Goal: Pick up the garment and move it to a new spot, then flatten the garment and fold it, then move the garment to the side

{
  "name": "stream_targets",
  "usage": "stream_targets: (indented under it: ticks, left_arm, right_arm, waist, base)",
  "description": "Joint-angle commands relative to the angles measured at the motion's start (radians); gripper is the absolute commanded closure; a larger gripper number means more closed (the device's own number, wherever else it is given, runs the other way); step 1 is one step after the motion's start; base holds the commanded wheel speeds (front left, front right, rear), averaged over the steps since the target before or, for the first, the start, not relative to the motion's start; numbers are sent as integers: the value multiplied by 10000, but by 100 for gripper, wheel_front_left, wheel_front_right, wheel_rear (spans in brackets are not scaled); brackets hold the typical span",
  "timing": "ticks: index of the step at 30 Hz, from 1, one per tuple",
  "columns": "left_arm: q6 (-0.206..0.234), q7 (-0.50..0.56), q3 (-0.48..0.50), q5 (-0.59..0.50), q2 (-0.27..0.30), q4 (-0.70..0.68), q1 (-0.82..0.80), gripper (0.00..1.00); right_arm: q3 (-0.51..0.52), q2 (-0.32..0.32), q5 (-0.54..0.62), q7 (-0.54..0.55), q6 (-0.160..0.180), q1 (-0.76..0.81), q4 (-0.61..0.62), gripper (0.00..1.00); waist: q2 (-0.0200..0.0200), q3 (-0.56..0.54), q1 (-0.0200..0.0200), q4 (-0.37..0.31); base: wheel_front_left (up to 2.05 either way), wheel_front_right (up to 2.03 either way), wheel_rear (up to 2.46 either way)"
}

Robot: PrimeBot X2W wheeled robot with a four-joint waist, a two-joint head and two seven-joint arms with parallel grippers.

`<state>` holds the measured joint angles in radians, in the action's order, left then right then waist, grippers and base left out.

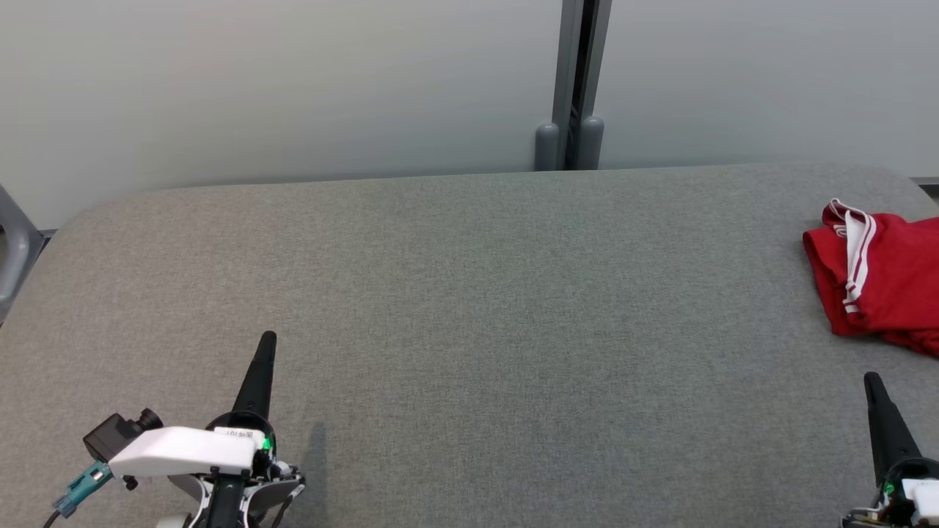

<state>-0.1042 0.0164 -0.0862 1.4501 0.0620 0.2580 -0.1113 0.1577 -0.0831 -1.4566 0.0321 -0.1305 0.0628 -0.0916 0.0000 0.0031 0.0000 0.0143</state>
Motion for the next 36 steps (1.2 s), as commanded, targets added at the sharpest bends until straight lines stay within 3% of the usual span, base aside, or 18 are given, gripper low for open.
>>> stream_targets:
  ticks: [1,29,36]
  left_arm:
    - [-38,60,63,291,75,-20,-260,100]
    - [-157,542,186,2100,94,75,-495,100]
    - [-152,527,191,2018,84,74,-483,100]
  right_arm:
    - [88,-105,-328,100,-3,79,118,100]
    - [287,-245,-2409,421,-4,309,361,100]
    - [221,-281,-2416,332,-4,303,363,100]
  waist:
    - [0,-3,0,-11]
    - [0,-42,0,-141]
    - [0,-42,0,-143]
  base:
    - [0,0,0]
    - [0,0,0]
    - [0,0,0]
